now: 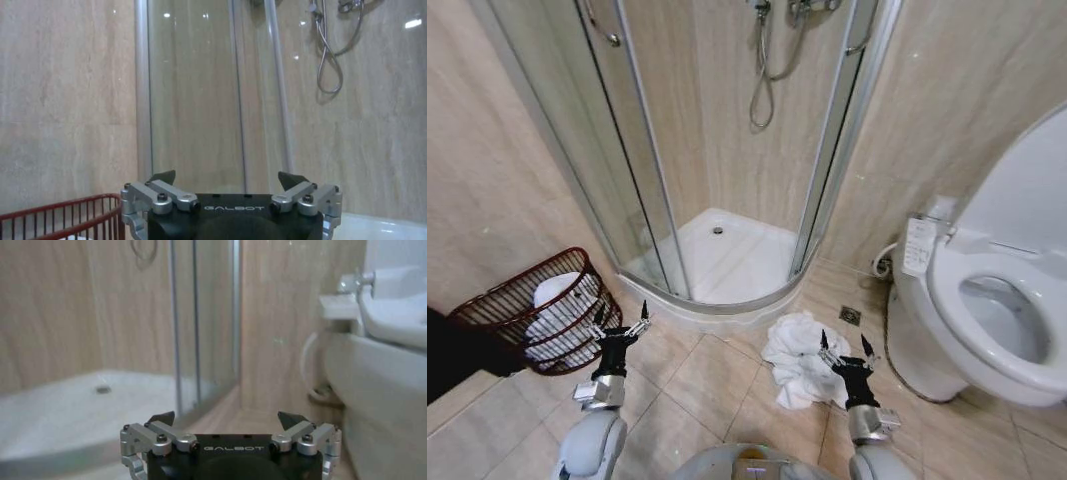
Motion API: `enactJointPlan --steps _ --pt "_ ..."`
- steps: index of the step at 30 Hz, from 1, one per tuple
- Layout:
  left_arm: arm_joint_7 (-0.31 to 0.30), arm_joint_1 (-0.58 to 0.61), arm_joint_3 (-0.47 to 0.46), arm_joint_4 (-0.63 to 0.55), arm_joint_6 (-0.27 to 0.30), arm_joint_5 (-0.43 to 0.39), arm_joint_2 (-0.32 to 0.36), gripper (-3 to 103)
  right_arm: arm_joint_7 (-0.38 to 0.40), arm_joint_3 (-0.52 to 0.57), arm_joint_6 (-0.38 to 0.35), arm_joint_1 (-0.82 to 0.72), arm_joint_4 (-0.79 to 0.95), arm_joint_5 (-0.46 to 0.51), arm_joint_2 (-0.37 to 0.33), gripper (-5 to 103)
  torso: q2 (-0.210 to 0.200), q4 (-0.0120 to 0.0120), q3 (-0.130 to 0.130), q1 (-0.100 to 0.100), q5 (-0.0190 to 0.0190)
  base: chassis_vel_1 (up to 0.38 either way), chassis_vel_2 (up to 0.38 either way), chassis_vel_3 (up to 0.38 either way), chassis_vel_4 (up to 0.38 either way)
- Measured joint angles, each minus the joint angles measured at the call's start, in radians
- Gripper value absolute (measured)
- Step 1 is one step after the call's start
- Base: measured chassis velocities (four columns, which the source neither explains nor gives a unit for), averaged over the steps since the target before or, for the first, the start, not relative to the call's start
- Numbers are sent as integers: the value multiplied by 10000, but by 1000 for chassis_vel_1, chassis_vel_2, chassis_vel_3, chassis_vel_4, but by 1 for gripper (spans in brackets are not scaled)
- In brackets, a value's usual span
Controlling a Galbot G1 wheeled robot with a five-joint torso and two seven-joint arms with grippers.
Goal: Discard the used towel into the hamper.
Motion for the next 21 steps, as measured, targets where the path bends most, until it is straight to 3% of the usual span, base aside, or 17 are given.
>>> enactJointPlan --steps 6,8,11,15,18,21 --pt "19 69 108 -105 155 38 -33 100 -17 475 -516 174 -632 -17 -154 100 1 3 2 0 2 0 0 0 0" --pt "28 53 117 -120 165 46 -17 100 -87 690 -1108 137 -822 715 -433 100 2 4 2 0 2 0 0 0 0" --pt "31 30 107 -124 180 45 0 100 -335 842 -1411 106 -1057 1215 -673 100 2 3 3 0 1 0 0 0 0" --pt "36 5 98 -126 182 24 13 100 -1005 1256 -2022 386 -1898 1895 -967 100 4 3 4 0 2 0 0 0 0" --pt "42 2 104 -82 161 9 16 100 -1396 1434 -2001 724 -2508 1973 -1002 100 4 3 4 0 1 0 0 0 0" --pt "43 -30 106 -11 128 -14 74 100 -2565 1710 -1761 1270 -3234 2181 -1128 100 5 5 5 0 2 0 0 0 0"
